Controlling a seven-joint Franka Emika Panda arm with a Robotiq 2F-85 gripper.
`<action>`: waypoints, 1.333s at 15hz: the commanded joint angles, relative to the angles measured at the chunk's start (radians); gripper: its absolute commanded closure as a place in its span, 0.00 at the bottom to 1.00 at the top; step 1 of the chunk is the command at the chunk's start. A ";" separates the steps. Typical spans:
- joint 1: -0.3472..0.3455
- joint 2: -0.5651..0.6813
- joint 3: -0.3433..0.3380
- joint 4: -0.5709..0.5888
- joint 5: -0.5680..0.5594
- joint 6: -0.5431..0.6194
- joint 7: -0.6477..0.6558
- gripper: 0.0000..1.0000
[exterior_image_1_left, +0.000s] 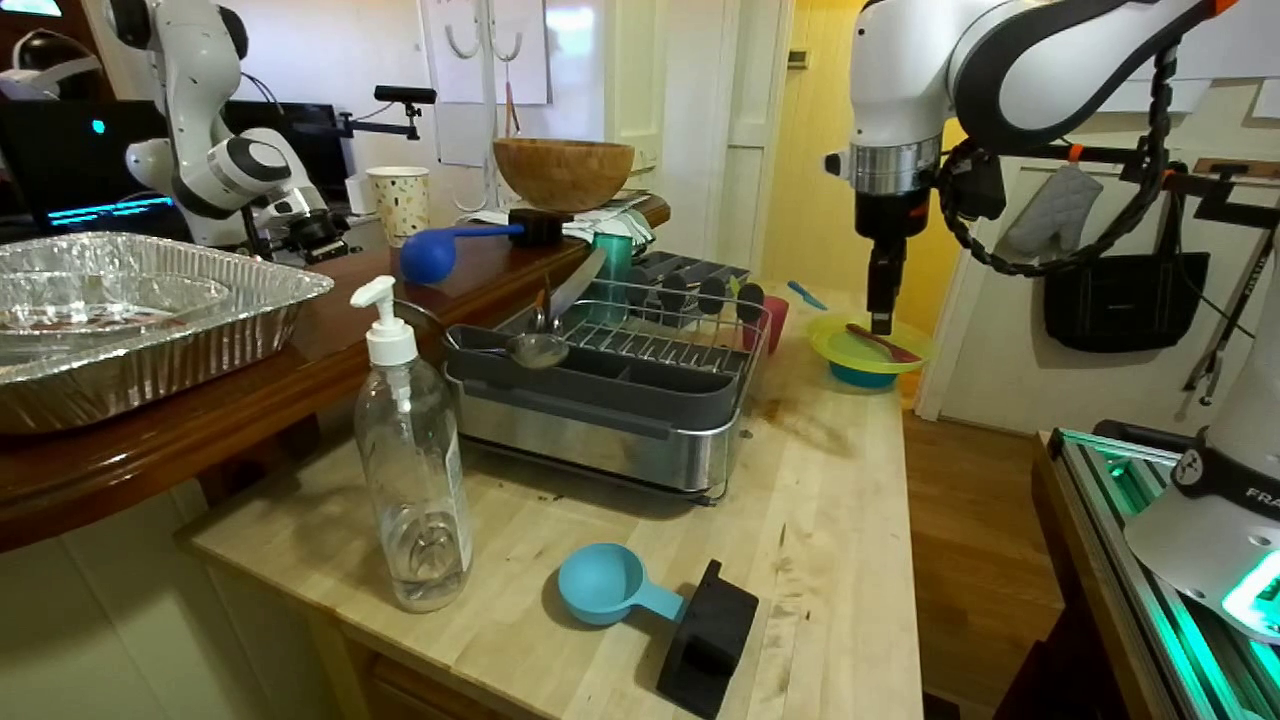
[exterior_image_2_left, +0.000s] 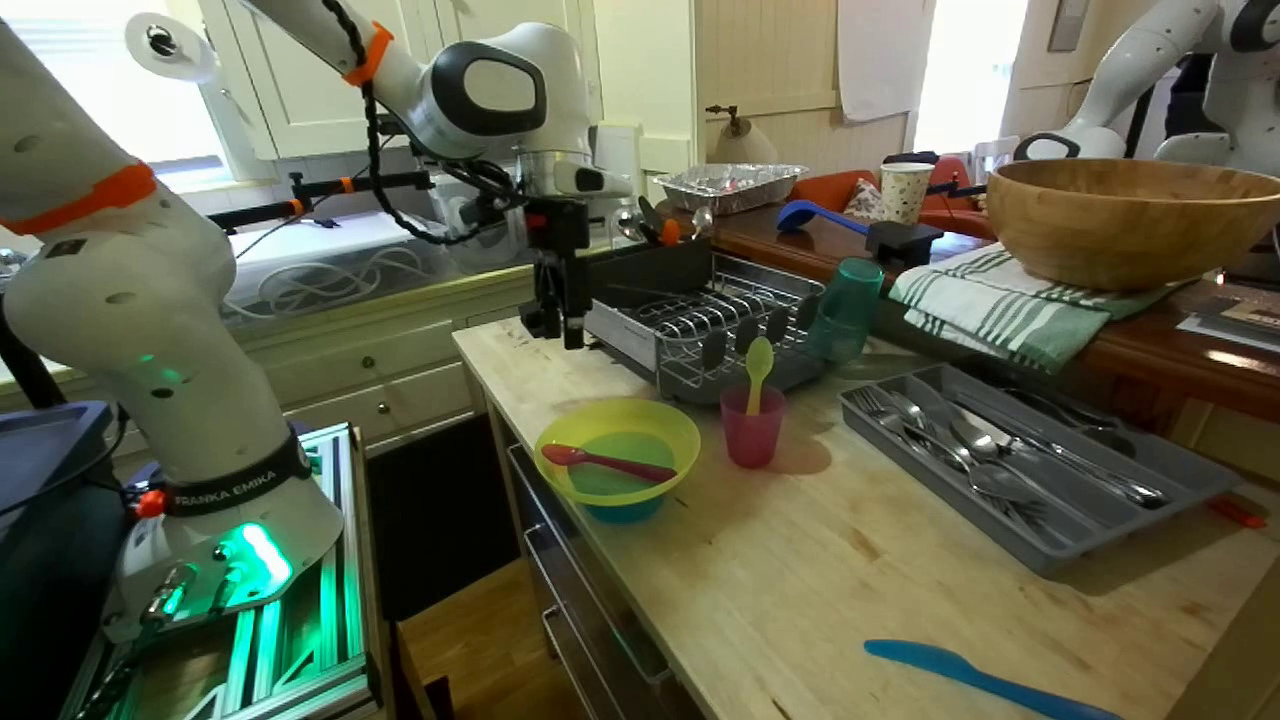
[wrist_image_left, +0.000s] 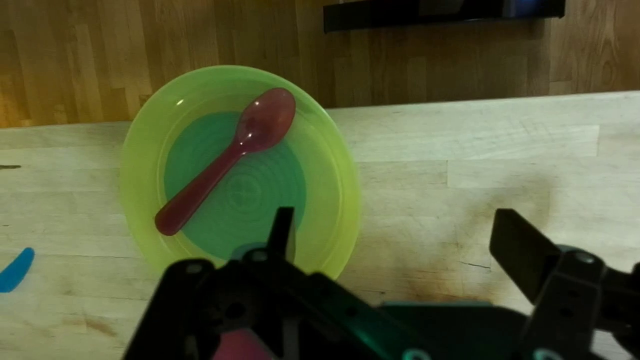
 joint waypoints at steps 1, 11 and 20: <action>-0.015 0.032 0.045 -0.015 -0.105 0.011 0.116 0.00; -0.007 0.147 0.083 -0.051 -0.331 0.140 0.362 0.00; 0.008 0.257 0.062 -0.062 -0.572 0.278 0.556 0.00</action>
